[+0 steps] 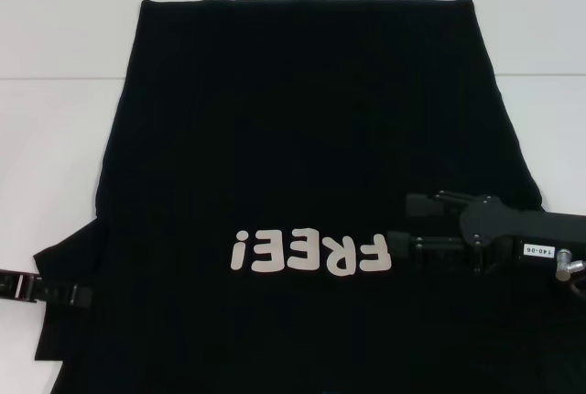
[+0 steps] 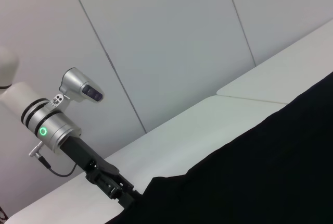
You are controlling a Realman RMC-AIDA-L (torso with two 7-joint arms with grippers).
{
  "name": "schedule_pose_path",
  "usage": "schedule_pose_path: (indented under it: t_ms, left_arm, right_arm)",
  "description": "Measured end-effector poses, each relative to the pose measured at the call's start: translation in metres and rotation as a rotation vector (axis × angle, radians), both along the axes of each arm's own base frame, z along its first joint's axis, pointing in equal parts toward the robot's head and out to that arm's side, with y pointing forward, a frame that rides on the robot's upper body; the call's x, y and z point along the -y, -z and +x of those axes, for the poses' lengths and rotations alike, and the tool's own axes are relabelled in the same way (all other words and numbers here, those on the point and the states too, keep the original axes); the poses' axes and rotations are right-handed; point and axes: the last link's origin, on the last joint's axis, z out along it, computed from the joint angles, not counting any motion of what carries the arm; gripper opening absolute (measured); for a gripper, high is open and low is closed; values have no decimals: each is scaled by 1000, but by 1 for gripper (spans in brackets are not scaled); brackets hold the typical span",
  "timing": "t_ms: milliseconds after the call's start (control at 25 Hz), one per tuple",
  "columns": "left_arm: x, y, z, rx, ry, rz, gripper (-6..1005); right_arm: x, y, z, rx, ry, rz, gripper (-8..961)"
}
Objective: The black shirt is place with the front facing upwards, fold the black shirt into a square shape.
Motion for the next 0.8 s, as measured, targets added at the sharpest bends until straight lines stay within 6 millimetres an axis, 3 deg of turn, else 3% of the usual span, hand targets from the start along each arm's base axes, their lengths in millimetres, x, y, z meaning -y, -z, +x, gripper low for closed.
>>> schedule_pose_path:
  t_ms: [320,800]
  left_arm:
    - [-3,1,-1,-11,4,16,517]
    - [-6,0,-3,-33,11,35,239]
  right_arm:
    - [2,0,2,-8,8,-2,944]
    - [4,-1,3,-17,13,-1,945]
